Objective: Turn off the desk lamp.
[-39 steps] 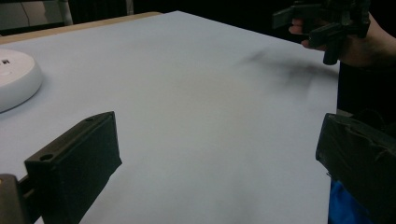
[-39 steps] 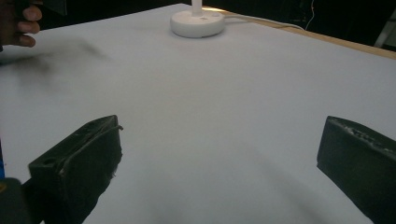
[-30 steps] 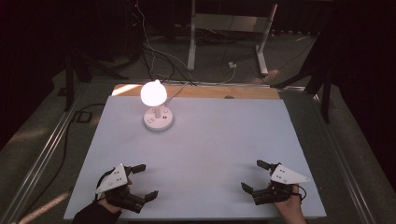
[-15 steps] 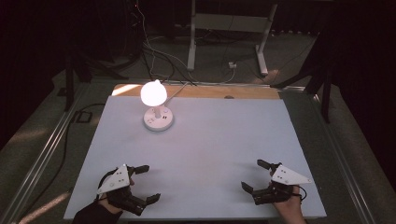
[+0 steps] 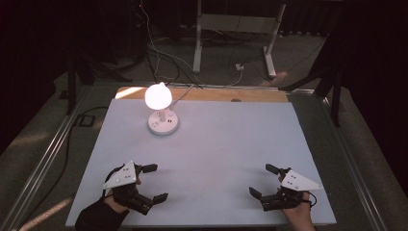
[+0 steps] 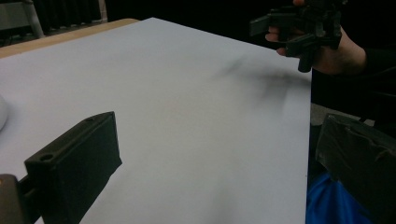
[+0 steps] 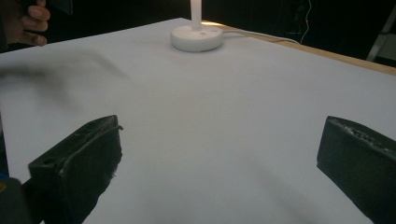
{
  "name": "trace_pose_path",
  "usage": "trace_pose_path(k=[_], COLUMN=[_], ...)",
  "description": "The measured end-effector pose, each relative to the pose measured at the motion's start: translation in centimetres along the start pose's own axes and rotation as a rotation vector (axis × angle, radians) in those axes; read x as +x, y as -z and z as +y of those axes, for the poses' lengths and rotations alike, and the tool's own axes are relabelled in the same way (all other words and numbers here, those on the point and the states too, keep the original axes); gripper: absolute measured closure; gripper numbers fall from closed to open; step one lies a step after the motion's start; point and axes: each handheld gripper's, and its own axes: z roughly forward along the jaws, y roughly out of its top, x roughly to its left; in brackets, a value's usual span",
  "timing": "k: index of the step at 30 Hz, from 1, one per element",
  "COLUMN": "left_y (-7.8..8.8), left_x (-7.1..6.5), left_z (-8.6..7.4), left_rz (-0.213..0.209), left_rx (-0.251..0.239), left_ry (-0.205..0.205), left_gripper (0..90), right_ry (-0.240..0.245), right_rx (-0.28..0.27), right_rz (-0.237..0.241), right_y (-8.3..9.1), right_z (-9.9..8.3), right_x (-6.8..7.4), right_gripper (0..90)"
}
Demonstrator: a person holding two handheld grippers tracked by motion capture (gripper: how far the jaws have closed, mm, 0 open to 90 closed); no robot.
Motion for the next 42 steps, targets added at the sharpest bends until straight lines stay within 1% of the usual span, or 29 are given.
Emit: trace_pose_path(k=[2, 4, 7, 9, 15, 16, 18, 20, 26, 29, 32, 33, 37, 39, 40, 42], left_y=[0.0, -0.1, -0.3, -0.5, -1.1, -1.2, -1.3, -1.5, -2.1, -2.5, -2.7, -2.9, -3.1, -3.3, -3.3, -3.7], left_x=[0.1, 0.2, 0.6, 0.7, 1.5, 1.8, 1.9, 2.4, 3.1, 3.8, 4.2, 4.5, 4.9, 5.4, 5.4, 6.0], left_z=[0.1, 0.3, 0.6, 0.8, 1.4, 1.7, 1.8, 2.1, 2.4, 2.7, 2.8, 2.9, 3.2, 3.4, 3.4, 3.5], left_rz=[0.001, 0.004, 0.006, 0.009, 0.018, 0.033, 0.037, 0.053, 0.068, 0.095, 0.104, 0.116, 0.124, 0.138, 0.138, 0.17], left_rx=[0.0, 0.005, 0.003, 0.006, -0.007, -0.011, -0.011, -0.014, -0.012, -0.016, -0.022, -0.024, -0.021, -0.029, -0.029, -0.032], left_ry=[0.003, -0.005, 0.001, -0.005, 0.002, 0.007, 0.006, 0.007, 0.019, 0.031, 0.037, 0.041, 0.04, 0.052, 0.052, 0.065], left_gripper=[0.5, 0.5, 0.5, 0.5, 0.5, 0.5, 0.5, 0.5, 0.5, 0.5, 0.5, 0.5, 0.5, 0.5, 0.5, 0.5], right_ry=[-0.002, -0.003, 0.001, -0.003, -0.006, -0.005, -0.004, -0.004, -0.007, -0.005, -0.006, -0.005, -0.004, -0.007, -0.004, -0.004], right_rx=[-0.001, -0.001, 0.001, 0.001, -0.001, -0.001, -0.002, -0.001, -0.001, -0.001, -0.001, -0.001, -0.001, 0.0, 0.0, 0.0], right_rz=[0.001, 0.001, 0.002, 0.003, 0.001, -0.001, -0.002, -0.001, 0.002, 0.002, 0.002, 0.003, 0.003, 0.006, 0.005, 0.006], right_y=[0.0, 0.0, -0.1, -0.1, -0.1, -0.1, 0.0, 0.0, -0.1, -0.1, 0.0, 0.0, 0.0, -0.1, -0.1, -0.1], right_z=[0.0, 0.0, 0.0, 0.0, 0.0, 0.0, 0.0, 0.0, 0.0, 0.0, 0.0, 0.0, 0.0, 0.0, 0.0, 0.0], right_x=[0.0, 0.0, 0.0, 0.0, -0.1, 0.0, 0.0, -0.1, -0.1, -0.1, -0.1, -0.1, 0.0, 0.0, 0.0, 0.0], right_gripper=[0.0, 0.0, 0.0, 0.0, 0.0, 0.0, 0.0, 0.0, 0.0, 0.0, 0.0, 0.0, 0.0, 0.0, 0.0, 0.0])
